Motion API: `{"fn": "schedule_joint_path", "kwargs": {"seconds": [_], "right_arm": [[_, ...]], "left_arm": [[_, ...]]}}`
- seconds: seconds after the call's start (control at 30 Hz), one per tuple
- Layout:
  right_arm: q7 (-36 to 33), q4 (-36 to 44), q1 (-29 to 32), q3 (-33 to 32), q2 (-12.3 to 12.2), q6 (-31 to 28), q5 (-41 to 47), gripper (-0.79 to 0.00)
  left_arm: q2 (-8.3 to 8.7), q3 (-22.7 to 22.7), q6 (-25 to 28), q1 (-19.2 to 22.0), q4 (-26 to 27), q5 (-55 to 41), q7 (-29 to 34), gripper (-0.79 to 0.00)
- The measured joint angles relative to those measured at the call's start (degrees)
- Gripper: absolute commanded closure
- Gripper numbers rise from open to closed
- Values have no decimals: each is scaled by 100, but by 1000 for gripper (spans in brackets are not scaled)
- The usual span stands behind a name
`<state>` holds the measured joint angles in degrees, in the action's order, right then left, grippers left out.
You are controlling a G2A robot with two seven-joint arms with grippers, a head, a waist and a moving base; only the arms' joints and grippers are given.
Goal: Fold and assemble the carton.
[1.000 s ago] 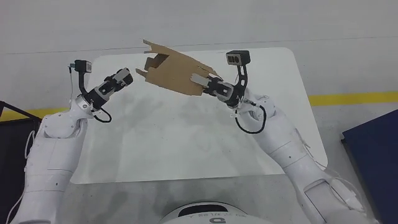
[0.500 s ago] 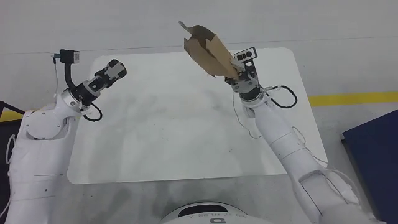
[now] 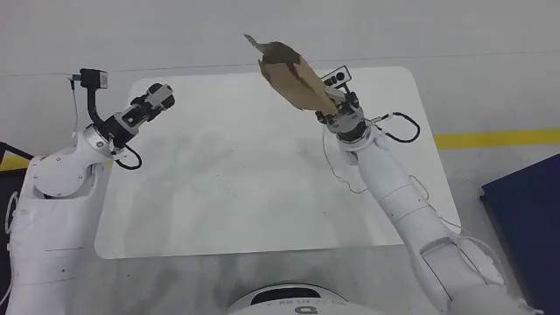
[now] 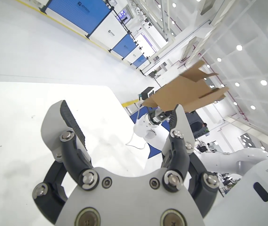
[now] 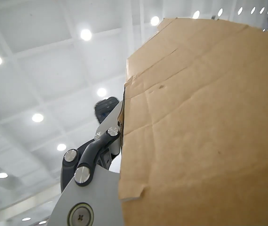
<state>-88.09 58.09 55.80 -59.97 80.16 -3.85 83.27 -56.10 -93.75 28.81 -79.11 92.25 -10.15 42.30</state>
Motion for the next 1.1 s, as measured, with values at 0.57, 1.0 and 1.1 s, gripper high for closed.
{"fn": "schedule_joint_path", "kwargs": {"seconds": [0.57, 1.0, 1.1], "right_arm": [[2752, 1955, 787, -398, -321, -3976, -5140, 0], [3378, 2002, 783, -455, -369, -4410, -6018, 0], [3608, 2151, 697, -382, -394, -4872, -7127, 0]], "left_arm": [[92, -406, -590, 29, 1906, 1339, -119, -785], [88, -420, -785, -29, 1891, 1271, -266, -785], [99, -465, -865, -45, 1975, 1492, -286, -785]]}}
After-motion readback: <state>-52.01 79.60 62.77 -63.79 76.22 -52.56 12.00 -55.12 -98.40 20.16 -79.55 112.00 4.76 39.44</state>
